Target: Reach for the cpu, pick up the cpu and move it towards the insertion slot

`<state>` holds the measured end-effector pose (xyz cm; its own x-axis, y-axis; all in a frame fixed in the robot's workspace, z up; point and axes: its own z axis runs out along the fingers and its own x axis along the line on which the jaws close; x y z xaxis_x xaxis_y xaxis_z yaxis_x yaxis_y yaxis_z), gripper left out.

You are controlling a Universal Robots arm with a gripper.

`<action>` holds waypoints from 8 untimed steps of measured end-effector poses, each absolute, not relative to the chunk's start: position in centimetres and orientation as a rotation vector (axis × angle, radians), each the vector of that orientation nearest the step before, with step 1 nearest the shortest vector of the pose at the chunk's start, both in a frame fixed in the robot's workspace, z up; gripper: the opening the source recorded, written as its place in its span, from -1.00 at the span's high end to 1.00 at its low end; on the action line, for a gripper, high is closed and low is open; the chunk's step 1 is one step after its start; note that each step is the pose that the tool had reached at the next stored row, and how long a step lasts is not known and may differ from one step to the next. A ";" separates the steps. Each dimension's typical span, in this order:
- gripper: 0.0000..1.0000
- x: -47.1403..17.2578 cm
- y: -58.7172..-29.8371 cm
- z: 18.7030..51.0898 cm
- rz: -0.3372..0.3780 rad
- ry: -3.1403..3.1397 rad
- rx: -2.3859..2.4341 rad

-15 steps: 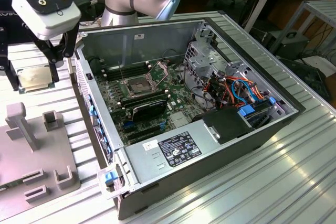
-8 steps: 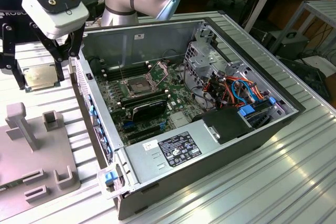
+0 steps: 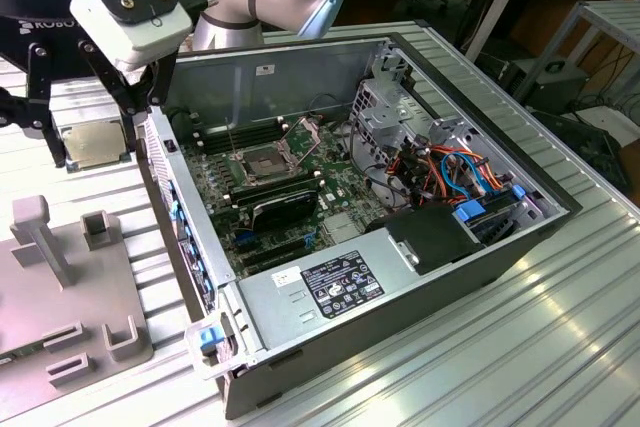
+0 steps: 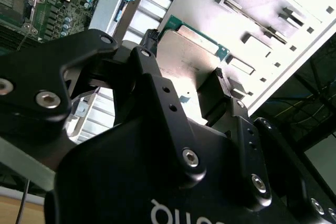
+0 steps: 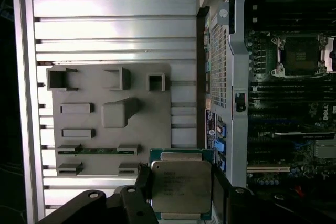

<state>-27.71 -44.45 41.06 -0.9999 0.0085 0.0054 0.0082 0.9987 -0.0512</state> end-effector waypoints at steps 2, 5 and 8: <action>-0.09 -27.3 -44.5 41.1 0.080 -3.135 -0.013; -0.09 -26.9 -44.5 41.1 0.080 -3.135 -0.013; -0.09 -26.5 -44.5 41.0 0.080 -3.135 -0.013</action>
